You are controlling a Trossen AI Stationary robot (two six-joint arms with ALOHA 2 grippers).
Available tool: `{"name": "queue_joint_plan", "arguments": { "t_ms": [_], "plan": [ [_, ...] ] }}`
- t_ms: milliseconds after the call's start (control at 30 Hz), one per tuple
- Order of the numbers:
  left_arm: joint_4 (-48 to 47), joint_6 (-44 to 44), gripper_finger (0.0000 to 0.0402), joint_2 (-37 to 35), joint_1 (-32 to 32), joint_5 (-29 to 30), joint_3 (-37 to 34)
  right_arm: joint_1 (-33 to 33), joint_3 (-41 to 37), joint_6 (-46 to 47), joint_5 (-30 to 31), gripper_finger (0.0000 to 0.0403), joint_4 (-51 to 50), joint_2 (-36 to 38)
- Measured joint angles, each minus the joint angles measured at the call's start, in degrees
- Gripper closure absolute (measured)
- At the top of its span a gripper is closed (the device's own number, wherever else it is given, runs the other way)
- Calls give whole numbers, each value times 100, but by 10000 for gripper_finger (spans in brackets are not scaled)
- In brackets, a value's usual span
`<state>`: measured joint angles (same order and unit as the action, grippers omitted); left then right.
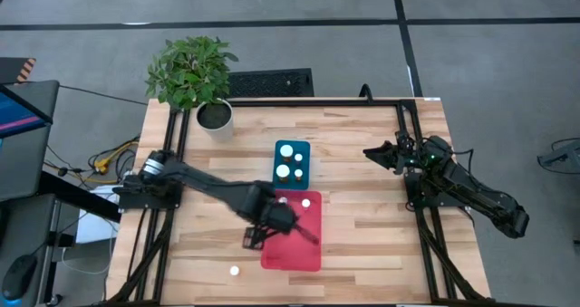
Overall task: Pick and place medicine bottles into bin by pill shape (circle, oval)
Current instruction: Put the small orange tablet bottle into the red bin
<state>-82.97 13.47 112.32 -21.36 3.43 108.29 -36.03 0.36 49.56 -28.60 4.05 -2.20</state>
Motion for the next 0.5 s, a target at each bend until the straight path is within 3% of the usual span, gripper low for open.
{"name": "queue_joint_plan", "arguments": {
  "t_ms": [133, 267, 500],
  "plan": [
    [34, 1020, 140, -564, -687, 111, -175, 0, -2, 0, 0, 198, 0, 0],
    [36, 1853, 139, -696, -1543, 451, -214, 0, -2, 2, 0, 198, 4, 0],
    [558, 2193, 112, -378, -2462, 428, -554, 0, -2, 36, 0, 198, 2, 0]
  ]
}}
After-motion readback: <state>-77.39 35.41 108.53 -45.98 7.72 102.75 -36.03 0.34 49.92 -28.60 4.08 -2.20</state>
